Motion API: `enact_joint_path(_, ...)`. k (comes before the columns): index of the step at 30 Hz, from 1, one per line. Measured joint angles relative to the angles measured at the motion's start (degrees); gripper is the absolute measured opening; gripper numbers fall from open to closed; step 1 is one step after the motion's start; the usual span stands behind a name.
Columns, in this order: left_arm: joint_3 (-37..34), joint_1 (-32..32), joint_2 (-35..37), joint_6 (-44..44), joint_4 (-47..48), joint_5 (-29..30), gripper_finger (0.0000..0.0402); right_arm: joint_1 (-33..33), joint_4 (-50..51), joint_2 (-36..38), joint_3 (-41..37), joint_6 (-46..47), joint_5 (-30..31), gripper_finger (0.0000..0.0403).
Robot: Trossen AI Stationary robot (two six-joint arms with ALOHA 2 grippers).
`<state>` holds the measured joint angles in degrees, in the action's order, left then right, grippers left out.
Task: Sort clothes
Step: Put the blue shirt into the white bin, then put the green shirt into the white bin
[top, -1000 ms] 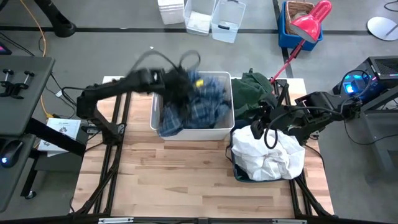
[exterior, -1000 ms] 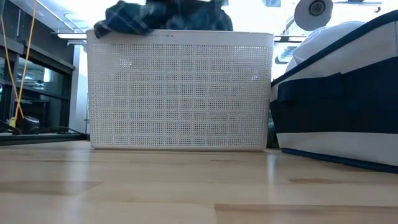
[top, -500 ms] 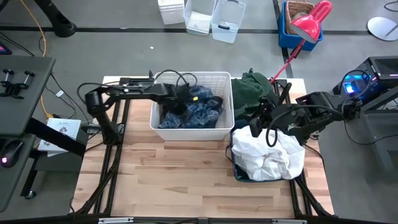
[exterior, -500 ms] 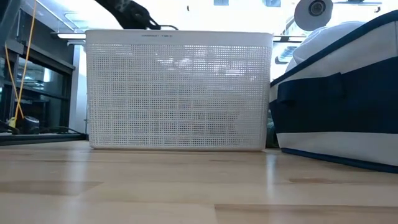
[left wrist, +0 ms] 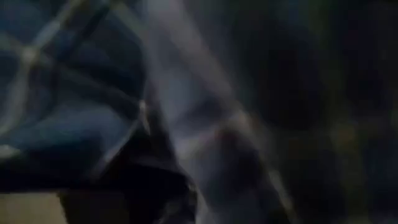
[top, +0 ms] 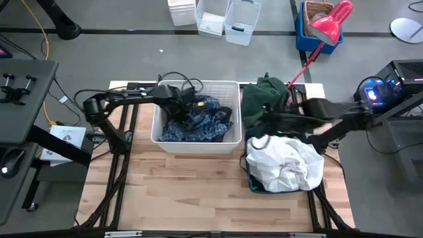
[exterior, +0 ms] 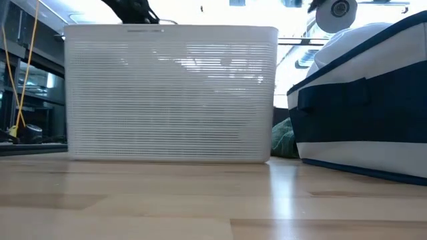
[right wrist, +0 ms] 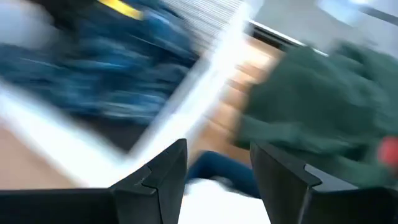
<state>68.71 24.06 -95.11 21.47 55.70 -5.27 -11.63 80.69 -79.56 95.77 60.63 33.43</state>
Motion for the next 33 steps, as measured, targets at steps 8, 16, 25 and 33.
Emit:
enact_joint_path(8, 0.0, 0.6, 12.3, -0.7, 2.2, 4.4, 0.0266, 20.2, 8.2, -7.9, -1.3, -7.1, -5.9, 0.0174)
enact_joint_path(16, 0.1, 0.1, 19.1, -1.2, 1.4, 5.5, 0.0266, 38.3, 4.0, -12.7, -10.8, -20.3, -15.5, 0.0174)
enact_joint_path(25, 0.2, 0.7, 21.2, -1.8, -0.2, 6.0, 0.0266, 45.3, -5.6, -13.7, -14.2, -32.9, -19.5, 0.0188)
enact_joint_path(33, 0.2, 0.7, 21.2, 1.5, 0.1, 6.0, 0.0266, 53.9, -11.0, -19.9, -14.2, -40.1, -20.0, 0.0230)
